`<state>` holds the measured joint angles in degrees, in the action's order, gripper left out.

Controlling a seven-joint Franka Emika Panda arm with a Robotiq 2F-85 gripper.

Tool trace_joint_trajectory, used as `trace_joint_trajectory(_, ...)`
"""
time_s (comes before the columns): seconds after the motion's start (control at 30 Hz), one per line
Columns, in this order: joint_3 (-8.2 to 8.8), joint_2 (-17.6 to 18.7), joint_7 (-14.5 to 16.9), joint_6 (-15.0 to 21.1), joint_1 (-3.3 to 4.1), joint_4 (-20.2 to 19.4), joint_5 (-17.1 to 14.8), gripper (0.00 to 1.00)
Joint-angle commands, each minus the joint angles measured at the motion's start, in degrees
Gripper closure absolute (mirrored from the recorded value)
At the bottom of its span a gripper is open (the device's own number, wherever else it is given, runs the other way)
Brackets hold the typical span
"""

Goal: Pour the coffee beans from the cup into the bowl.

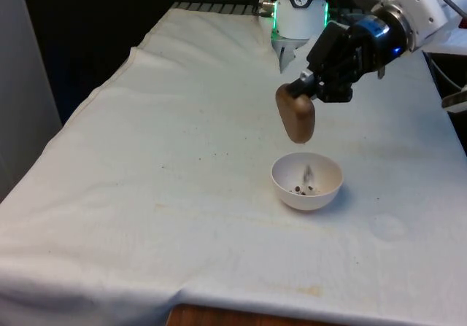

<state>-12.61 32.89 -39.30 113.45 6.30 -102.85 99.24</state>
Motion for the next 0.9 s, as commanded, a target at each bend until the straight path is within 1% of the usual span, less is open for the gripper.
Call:
trace_joint_trajectory(0.0,0.06,-0.3,-0.5,-0.2,0.23,-0.5,0.8,1.00)
trace_joint_trajectory(0.13,-0.34,-0.3,-1.2,-1.2,0.23,-1.0,2.2,1.00)
trace_joint_trajectory(0.17,-0.57,0.0,-1.0,-1.3,0.00,-0.7,1.8,1.00)
trace_joint_trajectory(0.23,-0.57,-0.2,-1.5,-1.7,0.23,-1.3,3.0,1.00)
trace_joint_trajectory(0.43,-1.20,-0.1,-1.9,-3.5,0.23,-1.9,5.3,1.00)
trace_joint_trajectory(0.47,-1.43,0.1,-1.6,-3.6,0.00,-1.8,4.9,1.00)
trace_joint_trajectory(0.5,-1.38,-0.1,-2.0,-4.1,0.29,-2.1,5.9,1.00)
trace_joint_trajectory(0.73,-2.01,0.2,-2.6,-6.4,0.29,-2.5,8.0,1.00)
trace_joint_trajectory(0.77,-2.18,0.2,-2.3,-6.2,0.00,-2.4,7.4,1.00)
trace_joint_trajectory(0.8,-2.12,0.3,-2.7,-6.7,0.29,-2.5,8.3,1.00)
trace_joint_trajectory(0.87,-2.46,0.5,-2.8,-7.7,0.29,-2.6,9.2,1.00)
